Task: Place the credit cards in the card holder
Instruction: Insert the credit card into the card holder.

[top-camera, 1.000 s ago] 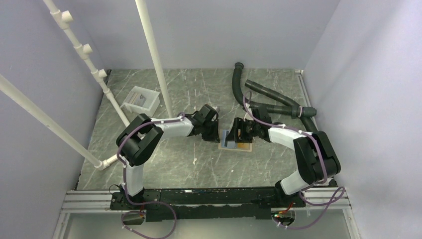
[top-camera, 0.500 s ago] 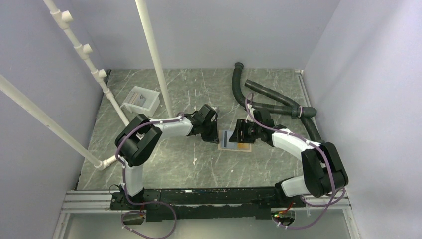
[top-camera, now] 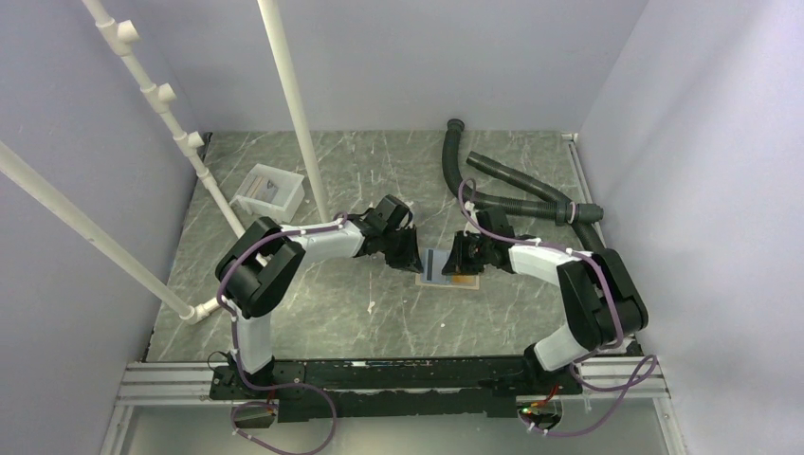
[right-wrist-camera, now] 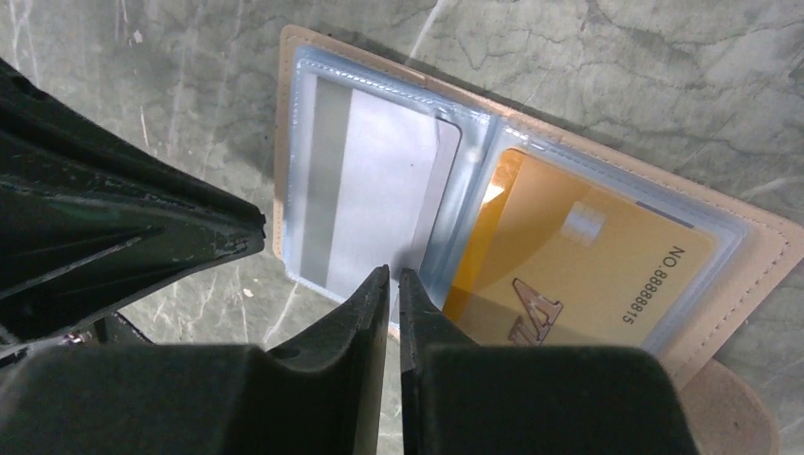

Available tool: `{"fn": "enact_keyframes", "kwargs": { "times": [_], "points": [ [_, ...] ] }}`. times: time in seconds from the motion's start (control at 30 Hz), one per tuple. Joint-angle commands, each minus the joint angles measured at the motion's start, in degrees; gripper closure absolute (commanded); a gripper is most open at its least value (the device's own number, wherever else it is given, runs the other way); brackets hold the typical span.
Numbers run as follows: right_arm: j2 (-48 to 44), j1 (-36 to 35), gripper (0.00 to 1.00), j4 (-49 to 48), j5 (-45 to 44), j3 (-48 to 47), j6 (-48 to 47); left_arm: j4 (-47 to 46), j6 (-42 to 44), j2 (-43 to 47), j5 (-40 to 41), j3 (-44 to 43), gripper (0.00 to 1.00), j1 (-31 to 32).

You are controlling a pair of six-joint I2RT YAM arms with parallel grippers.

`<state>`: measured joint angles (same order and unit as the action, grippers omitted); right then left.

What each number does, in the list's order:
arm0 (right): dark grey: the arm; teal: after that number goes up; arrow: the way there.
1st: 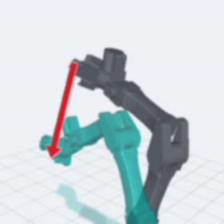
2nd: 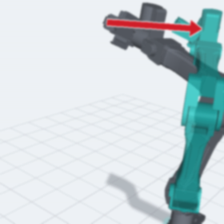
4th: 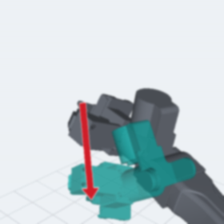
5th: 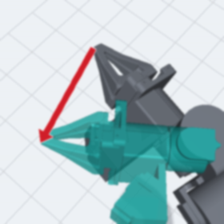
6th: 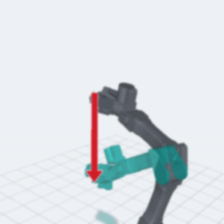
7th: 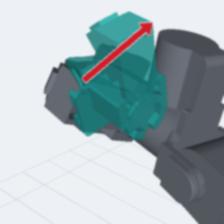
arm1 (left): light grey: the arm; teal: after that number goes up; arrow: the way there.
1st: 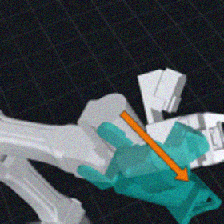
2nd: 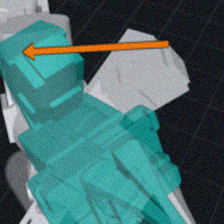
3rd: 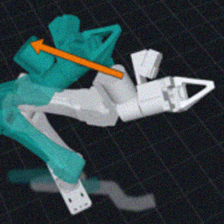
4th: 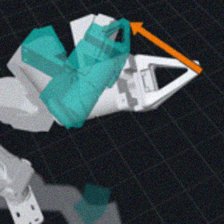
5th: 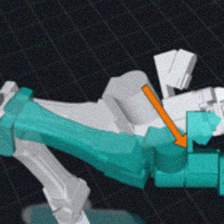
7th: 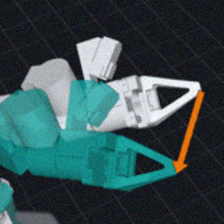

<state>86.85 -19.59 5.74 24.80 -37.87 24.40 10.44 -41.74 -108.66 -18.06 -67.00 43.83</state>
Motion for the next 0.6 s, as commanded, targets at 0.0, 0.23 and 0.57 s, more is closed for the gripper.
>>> {"fn": "enact_keyframes", "kwargs": {
  "times": [0.0,0.23,0.57],
  "points": [
    [1.7,-0.09,0.9,-3.53,-1.5,-1.59,-0.67,-2.43,-1.58,1.67,-1.95,-1.18,0.86,-0.04],
    [5.12,-0.09,0.97,-3.69,-3.08,-1.31,0.1,-4.71,-2.83,0.47,-3.8,-1.34,0.81,-0.07],
    [5.33,-0.09,0.97,-3.89,-2.78,-1.22,0.12,-3.67,-2.44,0.48,-0.89,-1.57,0.71,-0.14]
  ]
}}
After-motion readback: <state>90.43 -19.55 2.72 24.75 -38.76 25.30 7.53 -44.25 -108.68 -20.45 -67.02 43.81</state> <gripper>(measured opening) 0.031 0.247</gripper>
